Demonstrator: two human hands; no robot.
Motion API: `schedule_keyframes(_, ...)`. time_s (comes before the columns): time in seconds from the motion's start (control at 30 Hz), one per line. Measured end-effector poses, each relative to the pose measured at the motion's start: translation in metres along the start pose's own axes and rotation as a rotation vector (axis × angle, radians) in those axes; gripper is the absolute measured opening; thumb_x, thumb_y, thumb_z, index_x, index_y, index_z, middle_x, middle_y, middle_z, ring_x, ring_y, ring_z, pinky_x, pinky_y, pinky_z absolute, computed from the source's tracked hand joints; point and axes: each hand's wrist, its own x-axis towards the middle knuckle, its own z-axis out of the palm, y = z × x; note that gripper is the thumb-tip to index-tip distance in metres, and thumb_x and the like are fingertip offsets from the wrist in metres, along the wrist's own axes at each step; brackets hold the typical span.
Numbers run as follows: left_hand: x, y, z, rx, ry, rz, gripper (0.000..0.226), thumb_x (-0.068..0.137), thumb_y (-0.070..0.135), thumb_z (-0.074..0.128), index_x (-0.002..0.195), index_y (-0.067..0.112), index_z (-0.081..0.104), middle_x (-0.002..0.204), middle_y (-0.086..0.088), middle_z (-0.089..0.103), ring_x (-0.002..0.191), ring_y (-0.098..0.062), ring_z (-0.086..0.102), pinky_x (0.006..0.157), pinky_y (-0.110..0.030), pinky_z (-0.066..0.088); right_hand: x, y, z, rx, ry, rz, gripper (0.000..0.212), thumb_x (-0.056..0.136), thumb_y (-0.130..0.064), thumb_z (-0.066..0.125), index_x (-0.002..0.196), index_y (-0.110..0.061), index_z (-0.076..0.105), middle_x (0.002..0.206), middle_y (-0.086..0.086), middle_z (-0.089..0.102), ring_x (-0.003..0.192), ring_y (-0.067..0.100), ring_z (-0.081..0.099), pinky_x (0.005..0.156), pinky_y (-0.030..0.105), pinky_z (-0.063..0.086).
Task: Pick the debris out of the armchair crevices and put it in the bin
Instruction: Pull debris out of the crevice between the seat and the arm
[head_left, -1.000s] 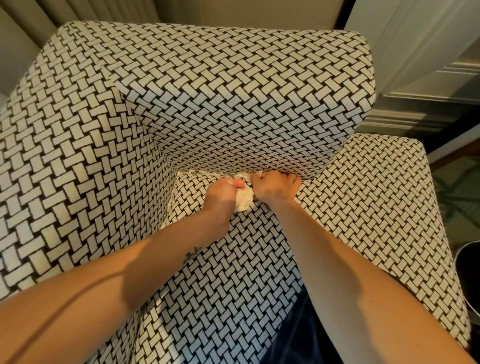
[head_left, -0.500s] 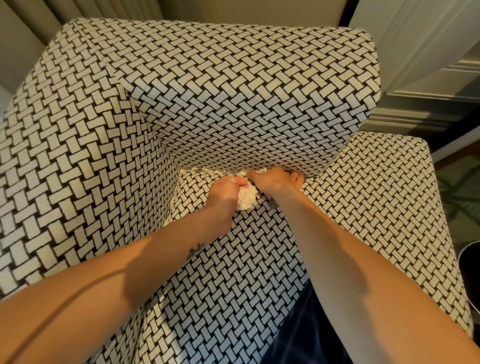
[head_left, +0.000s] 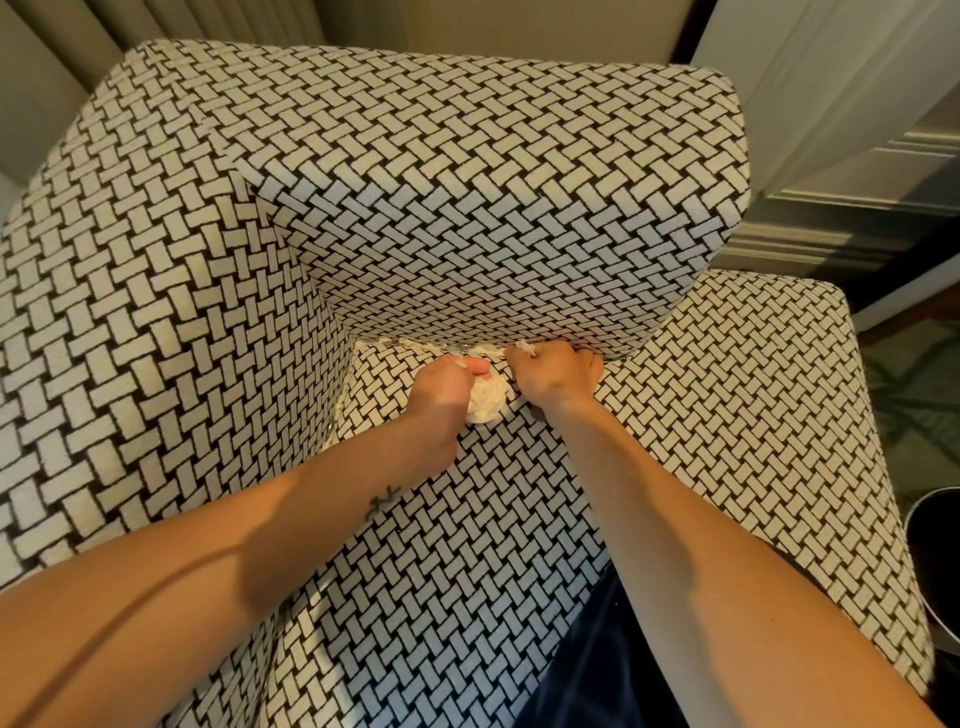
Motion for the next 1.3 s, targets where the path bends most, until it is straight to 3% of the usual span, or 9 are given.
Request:
schedule_keyframes(0.17, -0.002, 0.000, 0.002, 0.010, -0.007, 0.002, 0.031, 0.096, -0.001, 0.044, 0.089, 0.016, 0.070, 0.109, -0.009, 0.071, 0.107, -0.029, 0.068, 0.100, -0.046, 0.055, 0.006, 0.010, -0.003, 0.156, -0.097, -0.011, 0.053, 0.088, -0.070, 0.050, 0.077, -0.021, 0.068, 0.084, 0.008, 0.074, 0.124, 0.027, 0.051, 0.113, 0.046, 0.031)
schedule_keyframes(0.23, -0.003, -0.001, 0.002, 0.009, -0.023, 0.002, 0.027, 0.096, 0.002, 0.048, 0.092, 0.017, 0.070, 0.108, -0.008, 0.073, 0.104, -0.027, 0.069, 0.100, -0.044, 0.055, 0.004, 0.014, -0.015, 0.267, -0.195, -0.017, 0.065, 0.071, -0.082, 0.052, 0.091, -0.023, 0.073, 0.100, 0.004, 0.074, 0.121, 0.029, 0.057, 0.109, 0.049, 0.042)
schedule_keyframes(0.33, -0.003, 0.000, 0.003, -0.012, -0.054, -0.020, 0.016, 0.096, 0.010, 0.056, 0.094, 0.015, 0.071, 0.101, -0.008, 0.074, 0.102, -0.026, 0.071, 0.101, -0.042, 0.054, -0.009, 0.019, -0.035, 0.384, -0.295, -0.072, 0.050, 0.087, -0.068, 0.061, 0.108, -0.025, 0.073, 0.113, -0.002, 0.074, 0.112, 0.021, 0.065, 0.105, 0.042, 0.048)
schedule_keyframes(0.53, -0.004, 0.001, 0.001, -0.192, -0.189, -0.051, 0.033, 0.102, 0.018, 0.044, 0.117, -0.001, 0.065, 0.110, -0.017, 0.075, 0.103, -0.029, 0.072, 0.101, -0.045, 0.055, -0.032, 0.024, -0.035, 0.340, -0.307, -0.292, 0.031, 0.101, -0.045, 0.056, 0.117, -0.024, 0.072, 0.102, 0.004, 0.076, 0.088, 0.033, 0.072, 0.086, 0.048, 0.061)
schedule_keyframes(0.67, -0.007, 0.002, 0.000, -0.248, -0.284, -0.028, 0.034, 0.105, 0.024, 0.042, 0.110, -0.001, 0.065, 0.106, -0.017, 0.074, 0.101, -0.027, 0.069, 0.103, -0.044, 0.053, -0.041, 0.028, -0.031, 0.098, -0.265, -0.430, 0.044, 0.103, -0.049, 0.048, 0.144, -0.033, 0.054, 0.152, 0.003, 0.045, 0.142, 0.024, 0.033, 0.118, 0.052, 0.029)
schedule_keyframes(0.77, -0.011, 0.003, -0.001, -0.238, -0.351, -0.015, 0.034, 0.104, 0.021, 0.048, 0.122, -0.005, 0.062, 0.116, -0.023, 0.070, 0.098, -0.025, 0.068, 0.098, -0.040, 0.055, -0.049, 0.021, -0.027, -0.002, -0.245, -0.421, 0.046, 0.105, -0.046, 0.043, 0.151, -0.037, 0.045, 0.162, -0.001, 0.031, 0.151, 0.019, 0.013, 0.123, 0.052, 0.011)
schedule_keyframes(0.9, -0.013, 0.002, -0.002, -0.155, -0.305, 0.048, 0.035, 0.095, -0.005, 0.051, 0.130, -0.002, 0.049, 0.126, -0.029, 0.063, 0.102, -0.029, 0.068, 0.081, -0.036, 0.058, -0.057, 0.015, -0.027, 0.142, -0.328, -0.377, 0.051, 0.104, -0.035, 0.050, 0.152, -0.045, 0.038, 0.160, -0.007, 0.028, 0.148, 0.016, 0.018, 0.123, 0.052, 0.014)
schedule_keyframes(1.07, -0.009, 0.002, -0.004, -0.131, -0.161, 0.104, 0.047, 0.089, -0.022, 0.041, 0.122, 0.010, 0.052, 0.120, -0.017, 0.064, 0.099, -0.026, 0.066, 0.076, -0.036, 0.061, -0.052, 0.017, -0.039, 0.379, -0.344, -0.369, 0.052, 0.102, -0.022, 0.058, 0.151, -0.032, 0.046, 0.150, -0.005, 0.052, 0.128, 0.018, 0.055, 0.112, 0.043, 0.045)
schedule_keyframes(1.3, -0.017, 0.004, -0.005, -0.142, -0.170, 0.086, 0.053, 0.092, -0.023, 0.032, 0.122, 0.007, 0.064, 0.123, -0.014, 0.058, 0.103, -0.032, 0.065, 0.088, -0.041, 0.062, -0.051, 0.036, -0.034, -0.101, -0.149, -0.385, 0.042, 0.093, -0.022, 0.072, 0.133, -0.021, 0.063, 0.123, -0.003, 0.046, 0.126, 0.017, 0.040, 0.113, 0.032, 0.034)
